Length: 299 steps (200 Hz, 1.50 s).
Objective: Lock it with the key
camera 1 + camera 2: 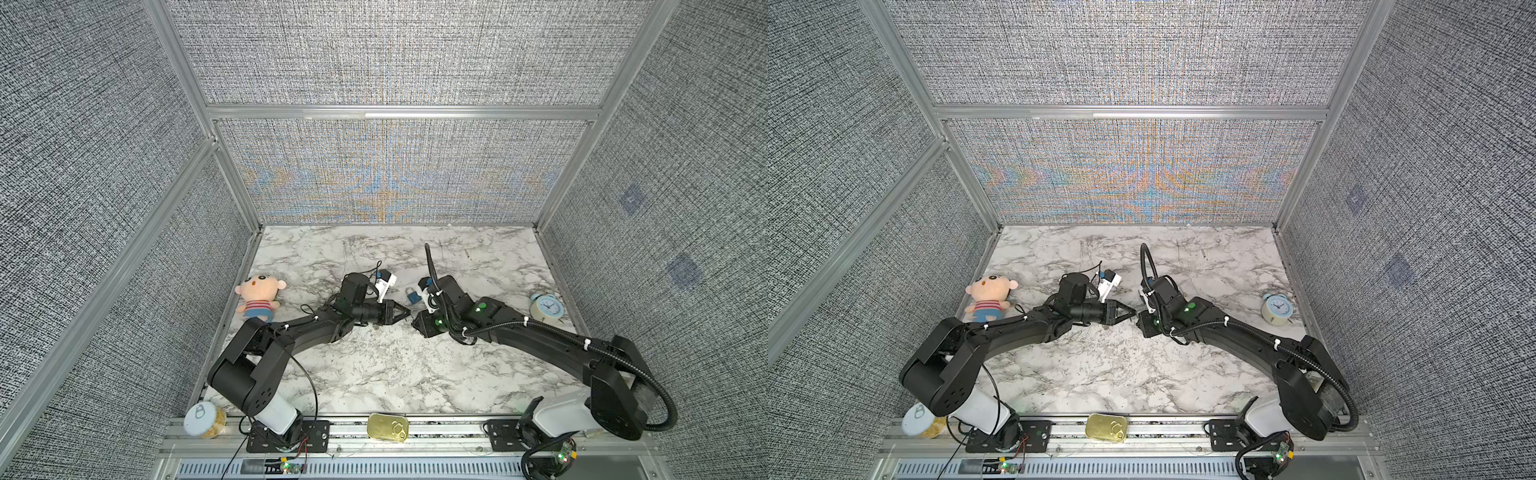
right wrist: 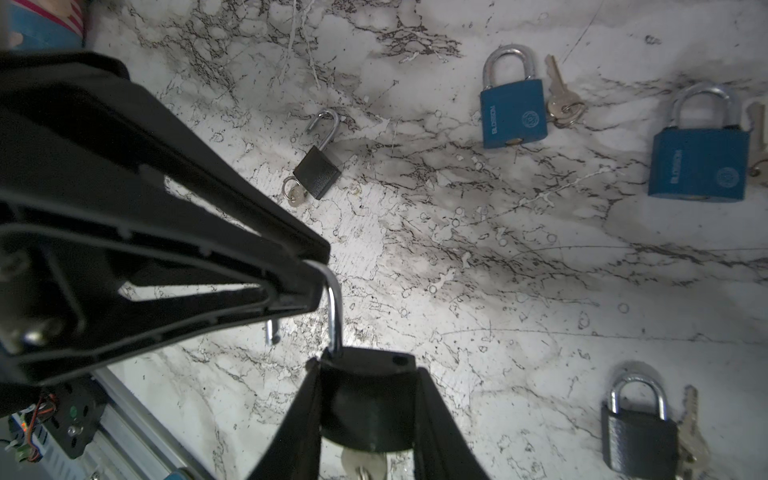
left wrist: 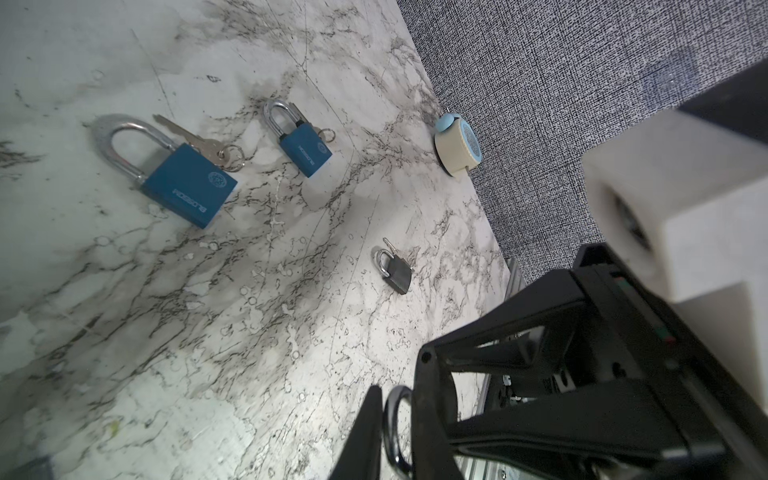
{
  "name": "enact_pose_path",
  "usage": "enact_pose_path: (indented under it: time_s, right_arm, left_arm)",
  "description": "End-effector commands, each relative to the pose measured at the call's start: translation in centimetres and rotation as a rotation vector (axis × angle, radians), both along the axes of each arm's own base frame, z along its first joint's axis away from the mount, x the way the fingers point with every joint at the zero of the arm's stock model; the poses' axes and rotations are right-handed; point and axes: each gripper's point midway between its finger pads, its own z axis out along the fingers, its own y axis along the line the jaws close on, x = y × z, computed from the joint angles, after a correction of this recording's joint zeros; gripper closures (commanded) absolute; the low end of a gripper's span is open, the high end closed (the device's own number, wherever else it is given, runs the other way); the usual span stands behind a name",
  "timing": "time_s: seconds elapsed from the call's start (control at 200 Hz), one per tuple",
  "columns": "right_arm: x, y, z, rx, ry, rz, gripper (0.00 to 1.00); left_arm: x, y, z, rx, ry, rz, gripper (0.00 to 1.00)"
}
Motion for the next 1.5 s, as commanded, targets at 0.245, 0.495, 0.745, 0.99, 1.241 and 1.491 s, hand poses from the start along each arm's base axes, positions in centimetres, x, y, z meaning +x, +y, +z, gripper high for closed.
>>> enact_pose_path:
  time_s: [0.245,0.495,0.745,0.99,1.241,1.491]
  right_arm:
    - [0.3,0.5,0.8,0.044,-0.015,0.003,0.64]
    - [0.6,-1.1,1.5,0.146,-0.038,-0.036,0.51]
    - [0.6,-3.4,2.2,0.235,-0.142,-0.085,0.51]
    - [0.9,-4.1,3.9,0.312,-0.276,-0.112,0.51]
    - [1.6,-3.1,5.1,0.354,-0.331,-0.096,0.51]
    - [2.3,-1.4,5.3,0.336,-0.337,-0.051,0.52]
  left_arm:
    - [-0.2,-0.5,0.2,-0.059,0.006,-0.014,1.0]
    - [1.0,-0.5,2.2,-0.126,0.008,0.069,1.0]
    - [2.4,-0.5,3.8,-0.158,0.007,0.147,1.0]
    - [2.9,-0.8,4.8,-0.177,0.016,0.161,1.0]
    - [2.8,-1.1,5.6,-0.196,0.02,0.163,1.0]
    - [2.7,-1.6,6.4,-0.206,0.014,0.156,1.0]
